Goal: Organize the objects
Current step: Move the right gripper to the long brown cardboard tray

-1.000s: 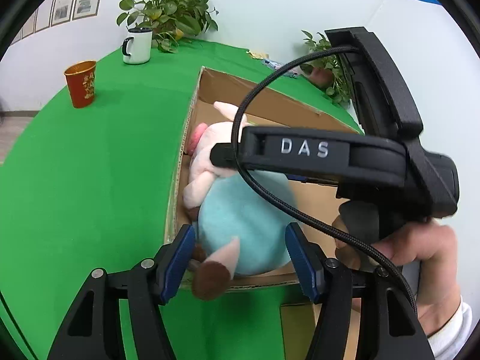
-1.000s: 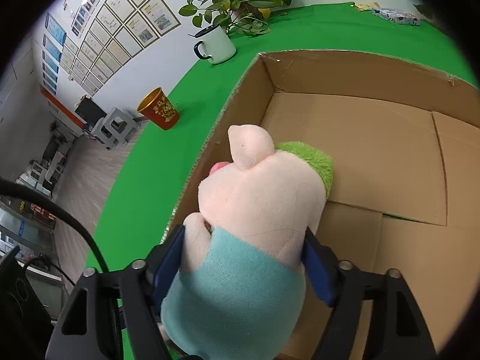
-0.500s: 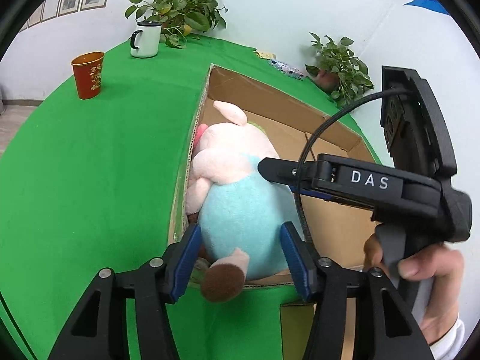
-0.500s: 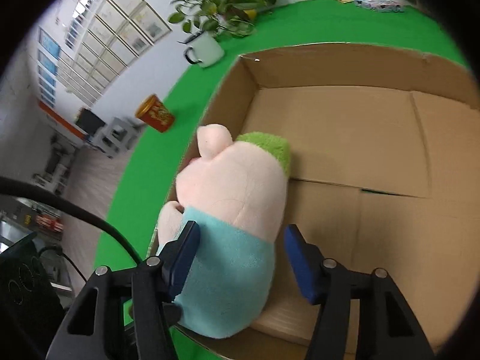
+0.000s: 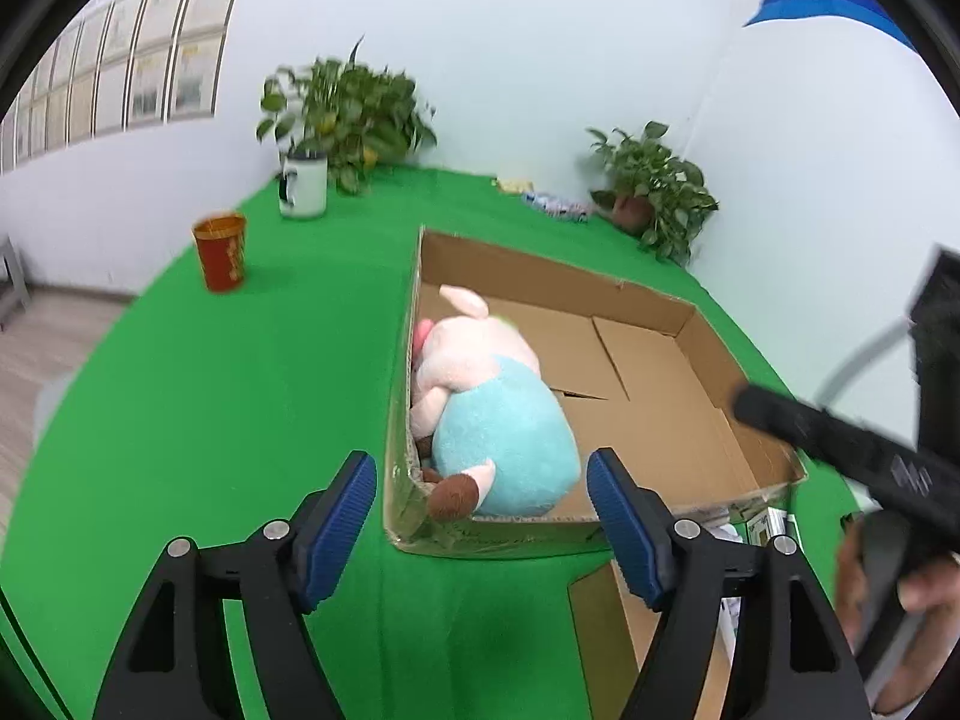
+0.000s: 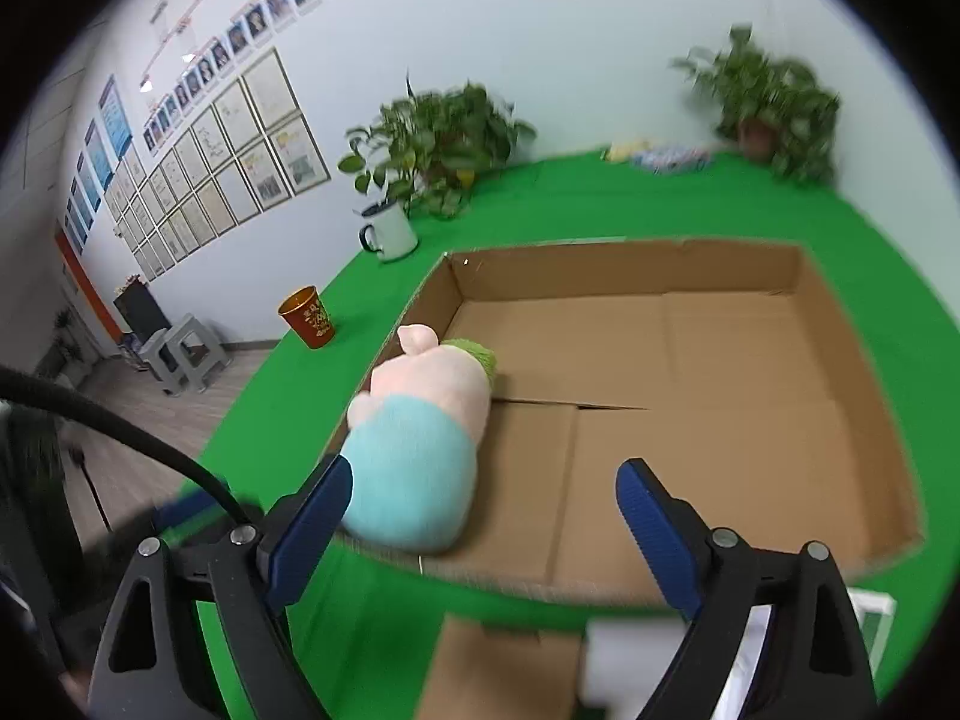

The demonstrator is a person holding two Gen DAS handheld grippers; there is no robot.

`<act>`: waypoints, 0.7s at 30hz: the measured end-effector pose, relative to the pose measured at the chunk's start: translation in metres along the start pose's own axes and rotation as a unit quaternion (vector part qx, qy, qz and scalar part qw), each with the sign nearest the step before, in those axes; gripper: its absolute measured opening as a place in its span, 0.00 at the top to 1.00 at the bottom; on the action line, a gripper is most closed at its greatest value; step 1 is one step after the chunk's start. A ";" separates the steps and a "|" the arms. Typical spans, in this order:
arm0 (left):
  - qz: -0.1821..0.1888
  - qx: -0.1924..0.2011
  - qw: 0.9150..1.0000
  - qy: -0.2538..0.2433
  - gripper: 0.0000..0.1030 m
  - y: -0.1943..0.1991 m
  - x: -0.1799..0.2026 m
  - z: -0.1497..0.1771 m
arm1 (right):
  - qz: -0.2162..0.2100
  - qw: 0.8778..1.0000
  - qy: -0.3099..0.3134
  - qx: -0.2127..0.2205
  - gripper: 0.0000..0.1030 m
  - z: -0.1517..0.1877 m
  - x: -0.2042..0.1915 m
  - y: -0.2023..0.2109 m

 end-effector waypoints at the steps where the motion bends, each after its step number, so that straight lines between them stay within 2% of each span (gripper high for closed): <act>1: -0.001 0.005 1.000 -0.004 0.31 0.007 0.002 0.001 | 0.005 1.000 0.002 0.007 0.12 0.006 -0.001 0.011; 4: -0.001 0.025 0.999 -0.027 0.29 0.032 0.015 0.007 | 0.018 1.000 0.011 0.019 0.12 0.027 -0.011 0.032; 6: -0.017 0.052 0.997 -0.052 0.12 0.050 0.026 0.014 | 0.026 0.999 0.019 0.022 0.12 0.040 -0.017 0.043; 8: -0.028 0.081 0.994 -0.070 0.01 0.068 0.036 0.023 | 0.037 0.999 0.032 0.023 0.10 0.051 -0.025 0.047; 12: -0.019 0.096 0.992 -0.082 0.01 0.088 0.050 0.038 | 0.049 0.997 0.044 0.031 0.10 0.073 -0.031 0.067; 17: -0.007 0.106 0.992 -0.067 0.01 0.105 0.056 0.048 | 0.069 0.995 0.051 0.043 0.09 0.094 -0.032 0.083; 21: -0.009 0.099 0.993 -0.066 0.01 0.103 0.063 0.049 | 0.067 0.995 0.052 0.048 0.09 0.098 -0.031 0.091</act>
Point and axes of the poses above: each gripper's, at about its wrist camera, not at the fingertips, and y roughly against the way its jaws point, x to its right, z to its underside, the point moved 7 cm from there along -y, roughly the way its jaws point, and after that the axes turned 6 degrees about y, right-handed, at the moved point
